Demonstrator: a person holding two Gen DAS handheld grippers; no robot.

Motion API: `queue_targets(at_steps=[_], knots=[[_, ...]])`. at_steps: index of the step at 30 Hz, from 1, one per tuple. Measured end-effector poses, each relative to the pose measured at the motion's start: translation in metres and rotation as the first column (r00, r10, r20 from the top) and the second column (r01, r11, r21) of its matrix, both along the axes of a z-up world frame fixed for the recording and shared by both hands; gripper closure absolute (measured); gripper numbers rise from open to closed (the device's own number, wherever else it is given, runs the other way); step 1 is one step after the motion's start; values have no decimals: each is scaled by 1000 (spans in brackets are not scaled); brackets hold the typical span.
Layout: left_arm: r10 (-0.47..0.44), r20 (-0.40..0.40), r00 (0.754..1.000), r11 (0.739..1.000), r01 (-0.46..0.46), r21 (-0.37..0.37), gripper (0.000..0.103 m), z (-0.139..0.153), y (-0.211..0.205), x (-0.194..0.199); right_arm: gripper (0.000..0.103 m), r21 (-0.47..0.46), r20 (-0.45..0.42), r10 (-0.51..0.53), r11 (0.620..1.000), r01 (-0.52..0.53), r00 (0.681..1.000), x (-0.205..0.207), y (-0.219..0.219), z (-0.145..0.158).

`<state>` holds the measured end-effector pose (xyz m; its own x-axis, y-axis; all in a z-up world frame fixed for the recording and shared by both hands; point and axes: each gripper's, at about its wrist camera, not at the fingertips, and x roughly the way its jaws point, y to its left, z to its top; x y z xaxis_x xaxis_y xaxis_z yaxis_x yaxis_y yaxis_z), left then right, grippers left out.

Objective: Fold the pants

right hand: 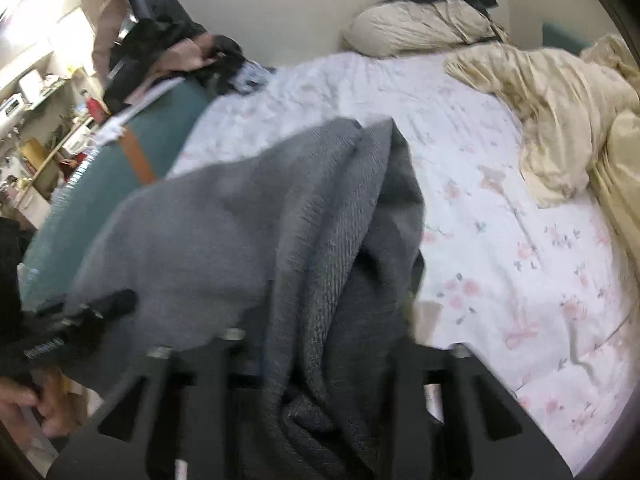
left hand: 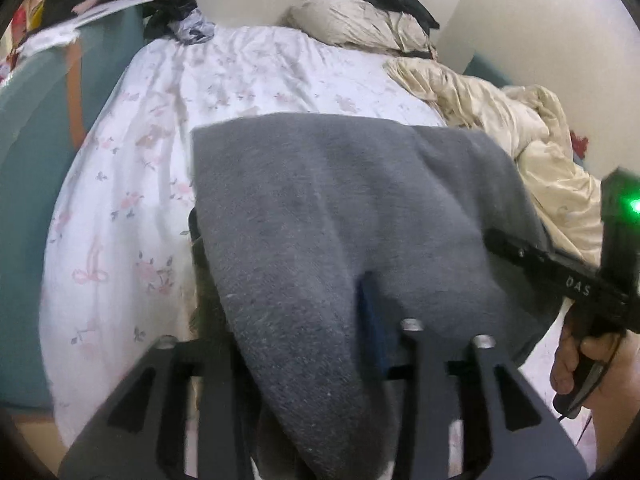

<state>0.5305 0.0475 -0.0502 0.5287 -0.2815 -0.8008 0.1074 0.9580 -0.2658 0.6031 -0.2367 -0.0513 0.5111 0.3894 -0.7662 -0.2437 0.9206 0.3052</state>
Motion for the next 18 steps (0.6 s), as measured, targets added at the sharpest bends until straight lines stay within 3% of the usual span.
queue_targets(at_steps=[1, 3, 6, 8, 9, 11, 14, 18], knots=[[20, 8, 1000, 1000, -20, 16, 23, -1, 4, 0, 34, 7, -6, -23, 1000, 23, 1000, 2, -9, -8], [83, 75, 994, 994, -88, 65, 11, 3, 18, -11, 27, -1, 14, -49, 999, 49, 999, 1, -27, -10], [138, 147, 979, 979, -158, 130, 9, 14, 32, -24, 26, -41, 45, -74, 996, 76, 996, -7, -42, -1], [174, 186, 967, 962, -207, 180, 9, 24, 37, -34, 26, -114, 112, -141, 982, 154, 984, -18, -51, 15], [223, 222, 949, 934, -273, 228, 10, 32, 39, -41, 26, -150, 161, -171, 969, 196, 972, -30, -56, 28], [280, 285, 917, 897, -356, 264, 11, 49, 46, -57, 24, -108, 202, -187, 971, 212, 961, -55, -65, 49], [253, 302, 919, 915, -329, 232, 11, 63, 47, -89, 24, -52, 220, -148, 985, 163, 964, -94, -67, 70], [260, 333, 906, 929, -329, 171, 11, 78, 29, -166, 20, 6, 283, -146, 989, 151, 948, -180, -60, 86]])
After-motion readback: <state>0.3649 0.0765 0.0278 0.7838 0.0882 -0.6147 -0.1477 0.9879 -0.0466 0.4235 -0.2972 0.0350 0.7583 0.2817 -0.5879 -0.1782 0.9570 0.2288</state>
